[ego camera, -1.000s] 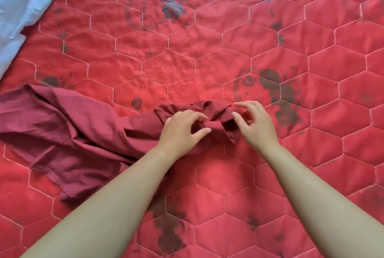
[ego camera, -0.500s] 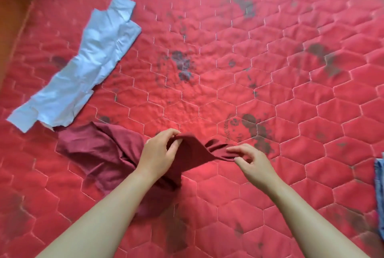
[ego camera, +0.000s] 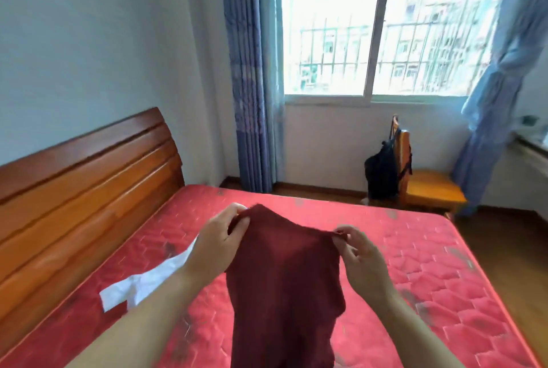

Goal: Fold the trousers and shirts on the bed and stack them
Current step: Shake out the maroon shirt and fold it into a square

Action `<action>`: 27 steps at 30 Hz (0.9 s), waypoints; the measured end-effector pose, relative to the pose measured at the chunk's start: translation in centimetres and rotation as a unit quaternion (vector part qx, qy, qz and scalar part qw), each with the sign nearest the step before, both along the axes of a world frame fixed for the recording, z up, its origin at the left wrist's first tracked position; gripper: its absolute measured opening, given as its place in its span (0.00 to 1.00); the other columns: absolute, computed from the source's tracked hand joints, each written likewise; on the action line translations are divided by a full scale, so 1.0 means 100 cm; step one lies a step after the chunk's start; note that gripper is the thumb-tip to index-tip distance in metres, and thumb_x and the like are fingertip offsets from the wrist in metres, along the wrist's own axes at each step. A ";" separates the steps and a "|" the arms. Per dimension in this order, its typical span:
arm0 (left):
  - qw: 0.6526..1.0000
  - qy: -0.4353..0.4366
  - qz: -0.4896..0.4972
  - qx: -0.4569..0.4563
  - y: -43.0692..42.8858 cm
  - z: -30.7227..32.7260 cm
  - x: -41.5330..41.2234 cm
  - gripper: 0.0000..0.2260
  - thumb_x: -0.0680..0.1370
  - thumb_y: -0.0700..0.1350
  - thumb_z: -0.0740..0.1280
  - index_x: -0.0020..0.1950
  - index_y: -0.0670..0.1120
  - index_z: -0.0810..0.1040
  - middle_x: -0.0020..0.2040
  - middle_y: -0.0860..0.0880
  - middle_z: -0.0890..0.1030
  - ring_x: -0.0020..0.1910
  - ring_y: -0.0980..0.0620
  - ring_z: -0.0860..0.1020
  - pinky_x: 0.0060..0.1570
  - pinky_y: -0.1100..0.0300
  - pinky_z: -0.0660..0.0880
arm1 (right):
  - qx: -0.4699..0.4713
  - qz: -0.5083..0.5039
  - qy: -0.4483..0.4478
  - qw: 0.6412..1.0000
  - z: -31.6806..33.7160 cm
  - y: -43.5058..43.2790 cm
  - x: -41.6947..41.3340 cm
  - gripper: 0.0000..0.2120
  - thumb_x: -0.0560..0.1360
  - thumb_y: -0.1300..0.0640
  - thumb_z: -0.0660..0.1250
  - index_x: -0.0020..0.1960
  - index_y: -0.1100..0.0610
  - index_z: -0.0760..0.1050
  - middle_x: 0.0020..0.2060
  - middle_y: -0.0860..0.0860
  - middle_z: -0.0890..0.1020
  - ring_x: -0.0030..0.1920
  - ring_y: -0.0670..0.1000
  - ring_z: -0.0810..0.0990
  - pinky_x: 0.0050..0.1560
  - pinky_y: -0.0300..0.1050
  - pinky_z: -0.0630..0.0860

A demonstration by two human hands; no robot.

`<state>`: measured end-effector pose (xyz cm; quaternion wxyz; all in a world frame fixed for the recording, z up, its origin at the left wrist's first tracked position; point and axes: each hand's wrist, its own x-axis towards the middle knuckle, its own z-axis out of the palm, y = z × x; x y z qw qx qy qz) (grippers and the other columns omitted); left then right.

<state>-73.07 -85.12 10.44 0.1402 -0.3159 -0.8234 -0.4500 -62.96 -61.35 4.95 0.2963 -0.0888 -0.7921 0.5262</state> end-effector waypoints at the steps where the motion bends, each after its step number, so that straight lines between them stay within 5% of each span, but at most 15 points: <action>1: 1.000 0.019 -0.004 0.020 0.001 0.018 0.004 0.07 0.77 0.40 0.65 0.46 0.53 0.76 0.38 0.57 0.79 0.40 0.65 0.76 0.40 0.75 0.67 | 0.014 -0.011 0.020 1.000 0.019 0.001 0.004 0.16 0.76 0.63 0.65 0.41 0.41 0.76 0.37 0.43 0.81 0.35 0.40 0.76 0.36 0.33 0.71; 6: 0.996 0.055 -0.032 0.062 0.002 0.059 0.014 0.07 0.78 0.43 0.63 0.45 0.56 0.75 0.41 0.60 0.80 0.41 0.61 0.78 0.40 0.74 0.68 | 0.051 -0.031 0.045 0.997 0.075 -0.001 0.034 0.09 0.77 0.57 0.65 0.46 0.42 0.75 0.35 0.52 0.80 0.28 0.51 0.74 0.29 0.52 0.72; 11: 0.995 0.037 -0.077 0.050 0.002 0.061 0.015 0.07 0.78 0.43 0.65 0.43 0.55 0.75 0.37 0.58 0.79 0.36 0.58 0.77 0.36 0.72 0.69 | 0.117 -0.065 -0.029 0.991 0.104 0.007 0.057 0.03 0.70 0.52 0.73 0.40 0.47 0.79 0.29 0.49 0.79 0.27 0.44 0.74 0.33 0.40 0.72; 14: 0.993 0.019 -0.099 0.057 0.002 0.063 0.012 0.05 0.78 0.45 0.64 0.44 0.55 0.75 0.37 0.57 0.79 0.34 0.59 0.76 0.35 0.71 0.69 | 0.128 -0.112 0.008 0.985 0.130 0.010 0.062 0.02 0.69 0.52 0.73 0.38 0.47 0.81 0.28 0.46 0.79 0.27 0.42 0.72 0.30 0.35 0.69; 18: 0.993 -0.014 -0.105 0.052 -0.001 0.057 0.006 0.04 0.78 0.46 0.64 0.44 0.54 0.75 0.36 0.55 0.79 0.35 0.58 0.77 0.37 0.66 0.72 | 0.135 -0.115 -0.025 0.984 0.129 0.003 0.060 0.02 0.71 0.52 0.72 0.43 0.48 0.82 0.32 0.49 0.81 0.32 0.51 0.79 0.37 0.45 0.77; 21: 0.990 -0.058 -0.126 0.022 -0.008 0.039 0.004 0.03 0.78 0.46 0.65 0.44 0.53 0.75 0.37 0.52 0.79 0.38 0.51 0.79 0.42 0.53 0.75 | 0.132 -0.122 -0.075 0.981 0.101 -0.007 0.060 0.03 0.72 0.53 0.71 0.45 0.50 0.82 0.35 0.51 0.82 0.37 0.58 0.80 0.41 0.53 0.78; 27: 0.990 -0.062 -0.128 -0.009 -0.017 0.009 -0.015 0.02 0.77 0.47 0.66 0.48 0.51 0.77 0.38 0.49 0.79 0.38 0.47 0.79 0.43 0.48 0.77 | 0.105 -0.154 -0.069 0.980 0.072 -0.019 0.053 0.01 0.71 0.54 0.72 0.43 0.49 0.82 0.34 0.48 0.82 0.32 0.49 0.79 0.37 0.45 0.77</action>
